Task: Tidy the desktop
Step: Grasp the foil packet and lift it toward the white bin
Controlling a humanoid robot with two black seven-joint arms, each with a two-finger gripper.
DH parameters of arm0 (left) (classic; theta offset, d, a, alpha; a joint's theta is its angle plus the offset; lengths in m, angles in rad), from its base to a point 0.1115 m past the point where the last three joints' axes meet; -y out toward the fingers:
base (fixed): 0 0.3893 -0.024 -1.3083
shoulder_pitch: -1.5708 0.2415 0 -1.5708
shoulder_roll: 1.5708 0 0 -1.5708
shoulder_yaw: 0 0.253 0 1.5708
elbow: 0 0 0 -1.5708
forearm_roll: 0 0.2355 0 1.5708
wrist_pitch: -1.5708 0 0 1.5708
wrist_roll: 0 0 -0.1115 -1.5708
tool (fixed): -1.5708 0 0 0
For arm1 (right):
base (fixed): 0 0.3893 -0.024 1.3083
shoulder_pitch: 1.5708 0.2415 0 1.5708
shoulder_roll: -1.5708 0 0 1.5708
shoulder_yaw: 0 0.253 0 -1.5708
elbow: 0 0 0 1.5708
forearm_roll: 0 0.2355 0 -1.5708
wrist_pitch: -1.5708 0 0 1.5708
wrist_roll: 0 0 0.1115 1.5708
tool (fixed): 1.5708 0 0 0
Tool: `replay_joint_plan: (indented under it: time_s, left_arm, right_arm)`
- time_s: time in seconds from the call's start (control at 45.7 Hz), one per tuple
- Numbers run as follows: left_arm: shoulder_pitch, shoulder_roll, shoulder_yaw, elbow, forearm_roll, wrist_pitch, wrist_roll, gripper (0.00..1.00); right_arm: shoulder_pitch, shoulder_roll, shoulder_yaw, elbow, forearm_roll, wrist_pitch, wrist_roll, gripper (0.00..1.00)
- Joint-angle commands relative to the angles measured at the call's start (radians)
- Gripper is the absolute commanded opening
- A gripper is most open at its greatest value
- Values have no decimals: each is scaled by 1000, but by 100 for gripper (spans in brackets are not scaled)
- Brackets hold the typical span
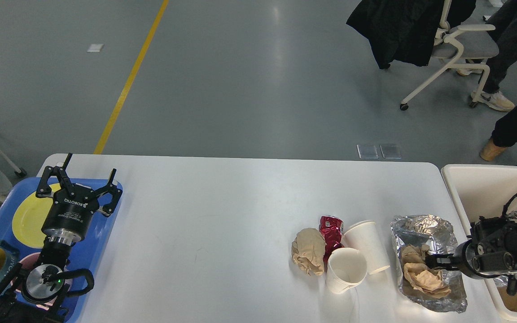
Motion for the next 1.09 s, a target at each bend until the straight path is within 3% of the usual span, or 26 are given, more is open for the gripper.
replay_joint_plan:
  time_s: [0.0,0.285,1.073]
  left_arm:
    - [-1,0,0,0,0,0,1,96]
    - [-1,0,-1,0,0,0,-1,96]
    - [-1,0,-1,0,0,0,1,96]
  right_arm:
    - [-10,0,4,-7,0,0,0,63]
    - [-24,4,4,-2,1,2,0,0]
    - [-10,9,6,6,24,24,-14,0]
